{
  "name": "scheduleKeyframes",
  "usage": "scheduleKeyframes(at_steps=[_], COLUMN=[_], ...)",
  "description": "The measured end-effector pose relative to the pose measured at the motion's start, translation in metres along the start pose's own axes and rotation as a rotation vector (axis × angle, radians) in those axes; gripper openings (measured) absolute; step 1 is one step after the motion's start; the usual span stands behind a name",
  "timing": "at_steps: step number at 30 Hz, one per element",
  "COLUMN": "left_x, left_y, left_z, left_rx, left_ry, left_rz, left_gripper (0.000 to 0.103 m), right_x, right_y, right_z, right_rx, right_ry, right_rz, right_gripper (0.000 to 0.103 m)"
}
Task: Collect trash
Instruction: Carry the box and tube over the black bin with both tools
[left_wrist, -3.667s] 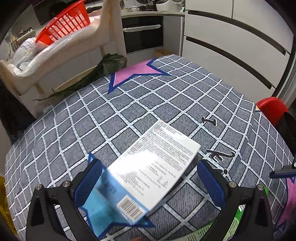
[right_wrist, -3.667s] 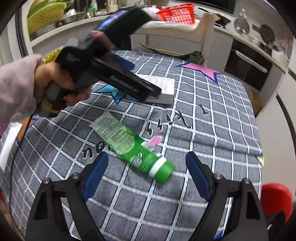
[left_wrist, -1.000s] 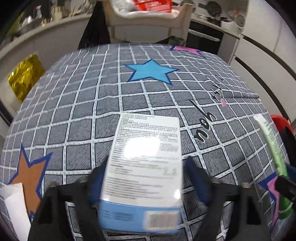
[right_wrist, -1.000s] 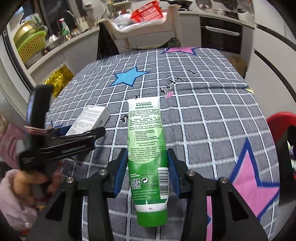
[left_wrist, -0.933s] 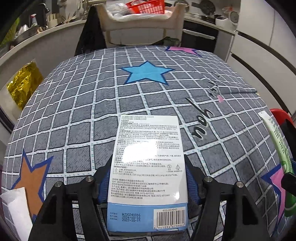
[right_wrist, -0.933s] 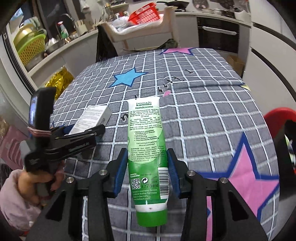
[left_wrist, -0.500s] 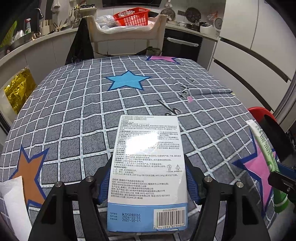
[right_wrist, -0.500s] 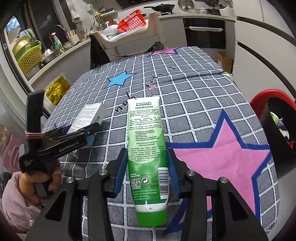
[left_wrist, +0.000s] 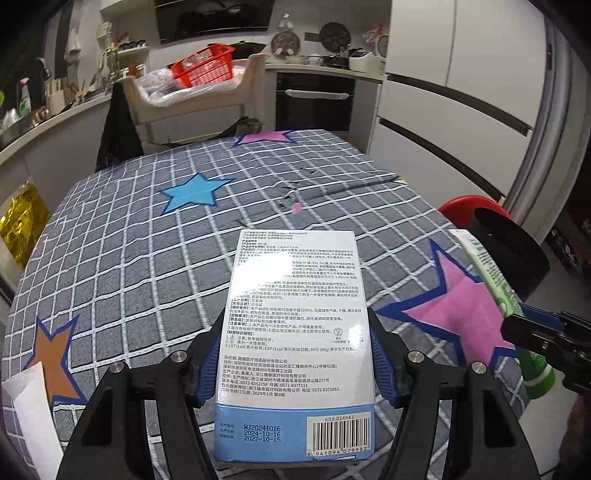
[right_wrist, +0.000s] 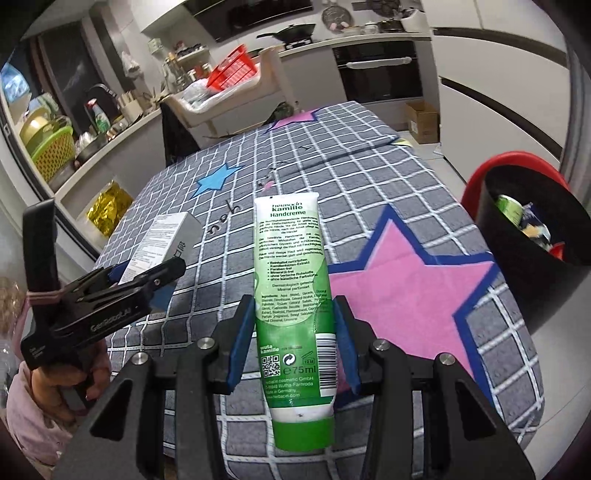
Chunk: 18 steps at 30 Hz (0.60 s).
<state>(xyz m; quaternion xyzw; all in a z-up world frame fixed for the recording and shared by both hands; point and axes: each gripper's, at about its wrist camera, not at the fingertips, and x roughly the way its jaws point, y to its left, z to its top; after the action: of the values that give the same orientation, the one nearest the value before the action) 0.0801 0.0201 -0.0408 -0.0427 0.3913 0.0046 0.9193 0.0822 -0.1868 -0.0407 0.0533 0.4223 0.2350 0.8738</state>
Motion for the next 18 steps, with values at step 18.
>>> scheduleKeyframes(at_steps=[18], left_x=[0.001], left_y=[-0.105], left_z=[0.025], left_rx=[0.170], left_ry=[0.006], left_rz=[-0.172], left_gripper=[0.103], right_x=[-0.056], right_y=[-0.091], right_z=[0.009], right_rx=[0.179], right_ry=[-0.124], right_rz=[-0.051], right_gripper=[0.043])
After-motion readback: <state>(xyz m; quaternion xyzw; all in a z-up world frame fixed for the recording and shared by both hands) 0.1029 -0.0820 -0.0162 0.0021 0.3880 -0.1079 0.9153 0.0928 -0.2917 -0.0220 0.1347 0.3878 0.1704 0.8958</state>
